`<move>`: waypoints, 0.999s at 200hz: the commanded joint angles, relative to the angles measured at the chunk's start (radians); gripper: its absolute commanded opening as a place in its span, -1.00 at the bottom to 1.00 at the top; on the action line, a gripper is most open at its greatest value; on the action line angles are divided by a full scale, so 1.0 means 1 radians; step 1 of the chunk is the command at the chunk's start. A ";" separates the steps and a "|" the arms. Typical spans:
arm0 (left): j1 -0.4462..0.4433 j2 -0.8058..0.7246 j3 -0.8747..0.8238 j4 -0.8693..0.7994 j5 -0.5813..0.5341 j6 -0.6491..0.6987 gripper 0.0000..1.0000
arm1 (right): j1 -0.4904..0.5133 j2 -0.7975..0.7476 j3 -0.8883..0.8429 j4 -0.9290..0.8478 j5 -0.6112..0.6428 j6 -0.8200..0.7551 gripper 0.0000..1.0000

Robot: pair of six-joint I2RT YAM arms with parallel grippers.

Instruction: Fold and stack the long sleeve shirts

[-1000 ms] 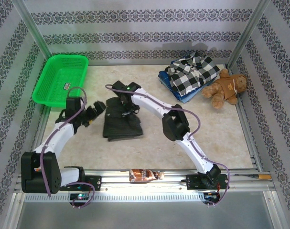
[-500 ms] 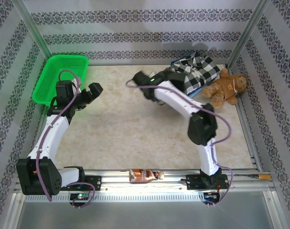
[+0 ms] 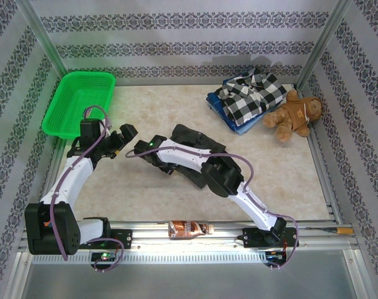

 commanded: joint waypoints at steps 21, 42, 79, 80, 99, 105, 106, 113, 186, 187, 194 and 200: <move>0.011 0.001 0.024 0.013 0.022 -0.039 1.00 | 0.009 -0.246 -0.028 0.098 -0.549 0.146 0.72; 0.004 0.027 0.001 0.033 0.016 -0.059 1.00 | 0.009 -0.341 -0.038 0.140 -0.717 0.212 0.74; -0.124 0.100 -0.034 0.119 -0.027 -0.111 0.84 | -0.129 -0.528 -0.133 0.091 -0.660 0.251 0.67; -0.130 0.104 -0.034 0.122 -0.029 -0.114 0.82 | -0.138 -0.532 -0.141 0.090 -0.654 0.250 0.66; -0.254 0.208 -0.019 0.174 -0.049 -0.179 0.21 | -0.292 -0.569 -0.265 0.080 -0.553 0.196 0.18; -0.288 0.242 -0.014 0.193 -0.054 -0.205 0.03 | -0.336 -0.561 -0.293 0.085 -0.534 0.168 0.04; -0.293 0.247 -0.012 0.197 -0.055 -0.207 0.00 | -0.343 -0.561 -0.298 0.087 -0.530 0.163 0.02; -0.330 0.285 -0.004 0.212 -0.072 -0.238 -0.15 | -0.387 -0.542 -0.328 0.103 -0.517 0.136 -0.25; -0.438 0.612 0.157 0.133 -0.203 -0.254 -0.83 | -0.543 -0.381 -0.601 0.349 -0.584 0.155 -0.73; -0.438 0.616 0.161 0.132 -0.205 -0.251 -0.83 | -0.542 -0.381 -0.609 0.354 -0.586 0.158 -0.73; -0.435 0.648 0.201 0.115 -0.216 -0.222 -0.83 | -0.542 -0.380 -0.652 0.389 -0.605 0.186 -0.73; -0.436 0.682 0.247 0.086 -0.231 -0.182 -0.84 | -0.540 -0.383 -0.683 0.415 -0.625 0.213 -0.73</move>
